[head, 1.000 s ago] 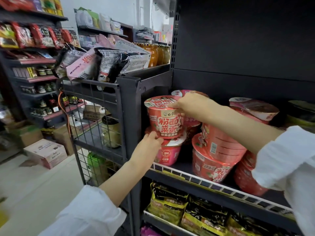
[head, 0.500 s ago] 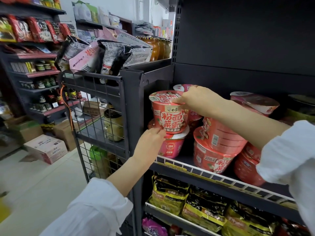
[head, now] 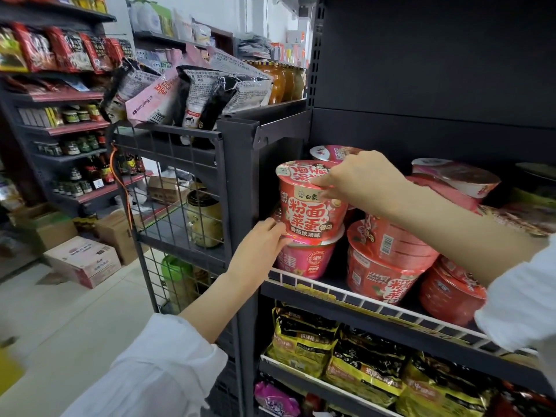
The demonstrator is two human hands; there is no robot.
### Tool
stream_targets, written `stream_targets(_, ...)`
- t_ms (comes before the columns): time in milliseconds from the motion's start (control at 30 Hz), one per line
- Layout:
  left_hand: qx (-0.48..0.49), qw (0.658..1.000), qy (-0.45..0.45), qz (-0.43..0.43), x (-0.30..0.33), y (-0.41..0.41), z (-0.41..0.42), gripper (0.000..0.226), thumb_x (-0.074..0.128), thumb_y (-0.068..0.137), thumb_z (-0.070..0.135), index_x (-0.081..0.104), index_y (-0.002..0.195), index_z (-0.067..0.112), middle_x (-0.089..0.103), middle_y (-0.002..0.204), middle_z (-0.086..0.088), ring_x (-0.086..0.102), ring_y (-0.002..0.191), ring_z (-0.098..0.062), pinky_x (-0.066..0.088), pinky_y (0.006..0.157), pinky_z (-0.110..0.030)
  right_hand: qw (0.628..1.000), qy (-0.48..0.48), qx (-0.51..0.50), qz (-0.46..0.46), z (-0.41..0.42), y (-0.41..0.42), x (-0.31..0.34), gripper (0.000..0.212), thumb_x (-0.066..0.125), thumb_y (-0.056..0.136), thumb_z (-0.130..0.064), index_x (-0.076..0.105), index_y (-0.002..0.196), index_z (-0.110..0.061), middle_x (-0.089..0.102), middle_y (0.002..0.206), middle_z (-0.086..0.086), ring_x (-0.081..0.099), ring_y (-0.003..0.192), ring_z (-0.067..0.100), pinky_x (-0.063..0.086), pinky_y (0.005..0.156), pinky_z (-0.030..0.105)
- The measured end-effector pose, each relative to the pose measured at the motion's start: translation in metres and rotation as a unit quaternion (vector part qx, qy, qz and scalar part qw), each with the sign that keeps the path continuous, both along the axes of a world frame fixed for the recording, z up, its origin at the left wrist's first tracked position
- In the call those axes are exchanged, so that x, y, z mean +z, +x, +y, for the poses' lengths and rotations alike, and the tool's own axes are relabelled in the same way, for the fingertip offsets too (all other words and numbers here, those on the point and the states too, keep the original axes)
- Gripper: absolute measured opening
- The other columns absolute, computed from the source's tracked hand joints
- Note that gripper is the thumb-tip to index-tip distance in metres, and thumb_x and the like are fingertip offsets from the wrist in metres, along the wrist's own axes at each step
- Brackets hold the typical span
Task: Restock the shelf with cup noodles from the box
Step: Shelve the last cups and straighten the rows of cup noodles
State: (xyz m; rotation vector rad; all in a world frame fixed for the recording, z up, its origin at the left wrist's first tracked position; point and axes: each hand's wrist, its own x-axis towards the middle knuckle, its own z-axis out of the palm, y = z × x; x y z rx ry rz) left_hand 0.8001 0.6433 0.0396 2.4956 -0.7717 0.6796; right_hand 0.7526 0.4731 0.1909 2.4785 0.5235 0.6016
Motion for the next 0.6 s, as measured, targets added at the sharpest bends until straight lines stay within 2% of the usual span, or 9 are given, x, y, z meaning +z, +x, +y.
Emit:
stream_targets(67, -0.007, 1.000, 0.006, -0.010, 0.005, 0.001, -0.003, 0.024, 0.057, 0.092, 0.023, 0.064, 0.100, 0.002, 0.062, 0.104, -0.009, 0.057, 0.098, -0.024, 0.049, 0.084, -0.035, 0.999, 0.030, 0.005, -0.019, 0.004, 0.002, -0.003, 0.038, 0.044, 0.094, -0.049, 0.065, 0.116, -0.025, 0.070, 0.094, 0.001, 0.065, 0.086, 0.021, 0.040, 0.061, 0.027)
stream_targets(100, -0.020, 1.000, 0.008, -0.019, 0.007, 0.000, -0.006, 0.021, 0.065, 0.086, 0.021, 0.067, 0.088, 0.001, 0.065, 0.091, -0.010, 0.059, 0.086, -0.027, 0.053, 0.075, -0.039, 0.999, 0.042, 0.003, -0.027, 0.006, 0.004, -0.006, 0.040, 0.044, 0.093, -0.051, 0.066, 0.113, -0.025, 0.070, 0.092, 0.001, 0.065, 0.085, 0.020, 0.040, 0.061, 0.027)
stream_targets(167, -0.039, 0.999, 0.017, -0.025, 0.009, -0.006, -0.011, 0.022, 0.075, 0.074, 0.023, 0.066, 0.072, 0.003, 0.063, 0.074, -0.007, 0.059, 0.070, -0.025, 0.053, 0.062, -0.033, 0.997, 0.064, -0.007, -0.034, 0.007, 0.009, -0.012, 0.041, 0.047, 0.091, -0.053, 0.066, 0.109, -0.022, 0.068, 0.092, 0.002, 0.064, 0.085, 0.020, 0.041, 0.061, 0.028)
stream_targets(200, -0.049, 0.998, 0.024, -0.034, 0.009, -0.007, -0.012, 0.023, 0.075, 0.075, 0.025, 0.064, 0.073, 0.005, 0.063, 0.075, -0.005, 0.058, 0.073, -0.022, 0.050, 0.064, -0.027, 0.996, 0.084, -0.013, -0.024, 0.005, 0.011, -0.015, 0.041, 0.049, 0.089, -0.052, 0.066, 0.109, -0.020, 0.066, 0.095, 0.002, 0.062, 0.087, 0.020, 0.043, 0.062, 0.029)
stream_targets(267, -0.054, 0.998, 0.013, -0.022, 0.013, -0.006, -0.008, 0.025, 0.067, 0.083, 0.031, 0.062, 0.090, 0.008, 0.060, 0.094, -0.001, 0.054, 0.090, -0.016, 0.041, 0.075, -0.020, 0.988, 0.147, -0.027, 0.032, 0.001, 0.012, -0.019, 0.042, 0.056, 0.086, -0.049, 0.061, 0.116, -0.020, 0.056, 0.108, 0.005, 0.055, 0.100, 0.020, 0.046, 0.069, 0.033)
stream_targets(367, -0.046, 0.998, 0.009, 0.040, 0.016, 0.004, 0.006, 0.035, 0.057, 0.091, 0.035, 0.054, 0.115, 0.010, 0.052, 0.115, 0.000, 0.048, 0.109, -0.013, 0.040, 0.088, -0.022, 0.968, 0.218, -0.035, 0.119, -0.003, 0.012, -0.017, 0.047, 0.062, 0.087, -0.039, 0.052, 0.130, -0.022, 0.051, 0.125, 0.006, 0.050, 0.114, 0.023, 0.048, 0.085, 0.038)
stream_targets(433, -0.044, 0.997, 0.035, 0.045, 0.015, 0.006, 0.008, 0.036, 0.051, 0.094, 0.036, 0.053, 0.119, 0.010, 0.052, 0.120, -0.001, 0.049, 0.112, -0.014, 0.040, 0.090, -0.023, 0.969, 0.212, -0.037, 0.123, -0.003, 0.012, -0.015, 0.043, 0.061, 0.088, -0.035, 0.053, 0.127, -0.019, 0.060, 0.121, 0.007, 0.056, 0.110, 0.026, 0.050, 0.087, 0.041)
stream_targets(500, -0.037, 0.997, 0.052, 0.043, 0.015, 0.004, 0.007, 0.033, 0.048, 0.095, 0.035, 0.055, 0.116, 0.010, 0.053, 0.118, 0.000, 0.053, 0.108, -0.015, 0.039, 0.082, -0.021, 0.978, 0.175, -0.042, 0.107, -0.001, 0.012, -0.013, 0.036, 0.059, 0.089, -0.035, 0.058, 0.119, -0.016, 0.066, 0.108, 0.008, 0.061, 0.100, 0.028, 0.052, 0.081, 0.039)
stream_targets(600, -0.016, 0.996, 0.083, -0.013, 0.017, 0.003, 0.002, 0.033, 0.049, 0.094, 0.038, 0.058, 0.108, 0.009, 0.056, 0.109, -0.002, 0.055, 0.101, -0.019, 0.037, 0.079, -0.025, 0.991, 0.103, -0.035, 0.073, 0.002, 0.012, -0.009, 0.032, 0.056, 0.090, -0.040, 0.062, 0.110, -0.015, 0.068, 0.097, 0.007, 0.064, 0.091, 0.027, 0.048, 0.071, 0.032)
